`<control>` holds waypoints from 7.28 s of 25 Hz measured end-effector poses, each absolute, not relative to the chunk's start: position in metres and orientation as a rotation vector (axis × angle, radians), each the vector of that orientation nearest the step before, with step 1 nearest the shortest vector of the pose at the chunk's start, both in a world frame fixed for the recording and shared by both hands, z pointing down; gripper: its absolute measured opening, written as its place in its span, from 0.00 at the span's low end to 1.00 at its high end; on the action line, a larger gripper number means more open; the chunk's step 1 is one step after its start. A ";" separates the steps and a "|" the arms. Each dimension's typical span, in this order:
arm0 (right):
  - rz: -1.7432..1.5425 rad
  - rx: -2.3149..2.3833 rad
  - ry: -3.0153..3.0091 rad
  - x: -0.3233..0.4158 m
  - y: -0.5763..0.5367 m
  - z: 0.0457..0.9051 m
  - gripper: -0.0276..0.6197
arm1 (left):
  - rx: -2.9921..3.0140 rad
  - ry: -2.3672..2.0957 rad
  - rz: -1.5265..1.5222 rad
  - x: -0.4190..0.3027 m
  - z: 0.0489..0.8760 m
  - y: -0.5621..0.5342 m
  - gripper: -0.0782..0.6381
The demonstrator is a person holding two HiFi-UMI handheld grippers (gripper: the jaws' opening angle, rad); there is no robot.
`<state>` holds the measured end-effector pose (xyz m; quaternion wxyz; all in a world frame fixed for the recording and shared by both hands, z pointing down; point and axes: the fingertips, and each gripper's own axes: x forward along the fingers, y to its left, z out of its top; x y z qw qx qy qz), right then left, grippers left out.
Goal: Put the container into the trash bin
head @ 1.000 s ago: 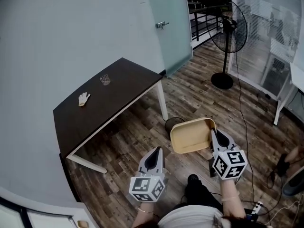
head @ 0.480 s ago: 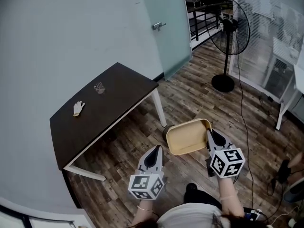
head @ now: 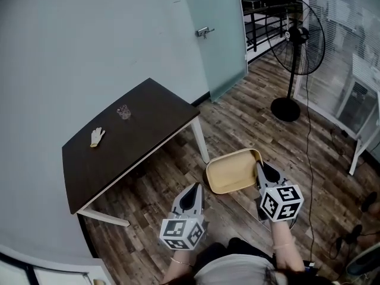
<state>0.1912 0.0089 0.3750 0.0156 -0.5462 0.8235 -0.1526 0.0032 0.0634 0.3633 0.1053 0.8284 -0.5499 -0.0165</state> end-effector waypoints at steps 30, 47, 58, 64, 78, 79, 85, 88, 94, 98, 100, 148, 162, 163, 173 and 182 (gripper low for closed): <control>-0.484 -1.855 2.621 0.045 -0.251 0.422 0.08 | 2.483 -1.484 -0.008 -0.137 0.402 -0.202 0.13; -0.384 -1.817 2.958 0.020 -0.334 0.488 0.08 | 2.466 -1.505 0.040 -0.130 0.449 -0.275 0.13; -0.341 -1.812 3.125 0.006 -0.386 0.570 0.08 | 2.398 -1.500 0.079 -0.138 0.515 -0.316 0.13; -0.291 -1.831 3.221 -0.003 -0.412 0.629 0.08 | 2.364 -1.504 0.104 -0.151 0.567 -0.338 0.13; -0.152 -1.773 3.457 -0.018 -0.458 0.778 0.09 | 2.292 -1.498 0.127 -0.146 0.695 -0.385 0.13; -0.143 -1.768 3.475 -0.018 -0.460 0.789 0.09 | 2.285 -1.502 0.125 -0.146 0.704 -0.388 0.13; -0.201 -1.779 3.524 -0.018 -0.473 0.853 0.09 | 2.243 -1.526 0.130 -0.152 0.754 -0.403 0.13; -0.192 -1.752 3.577 -0.020 -0.473 0.885 0.10 | 2.227 -1.528 0.134 -0.154 0.775 -0.406 0.13; -0.237 -1.738 3.642 -0.024 -0.479 0.942 0.11 | 2.212 -1.530 0.139 -0.159 0.812 -0.416 0.13; -0.307 -1.722 3.682 -0.026 -0.481 0.975 0.13 | 2.215 -1.529 0.128 -0.162 0.830 -0.422 0.13; -0.377 -1.705 3.692 -0.026 -0.481 0.992 0.15 | 2.217 -1.529 0.122 -0.162 0.840 -0.424 0.13; -0.466 -1.646 3.467 -0.037 -0.337 0.674 0.14 | 2.311 -1.453 0.097 -0.123 0.563 -0.296 0.13; -0.339 -1.678 3.288 -0.020 -0.300 0.572 0.10 | 2.395 -1.429 0.090 -0.100 0.501 -0.260 0.13; -0.335 -1.679 3.277 -0.017 -0.298 0.567 0.10 | 2.401 -1.428 0.091 -0.097 0.498 -0.259 0.13; -0.296 -1.702 3.142 -0.008 -0.290 0.521 0.07 | 2.460 -1.406 0.082 -0.088 0.472 -0.255 0.13; -0.233 -1.699 3.070 -0.005 -0.289 0.482 0.06 | 2.502 -1.392 0.067 -0.085 0.450 -0.261 0.13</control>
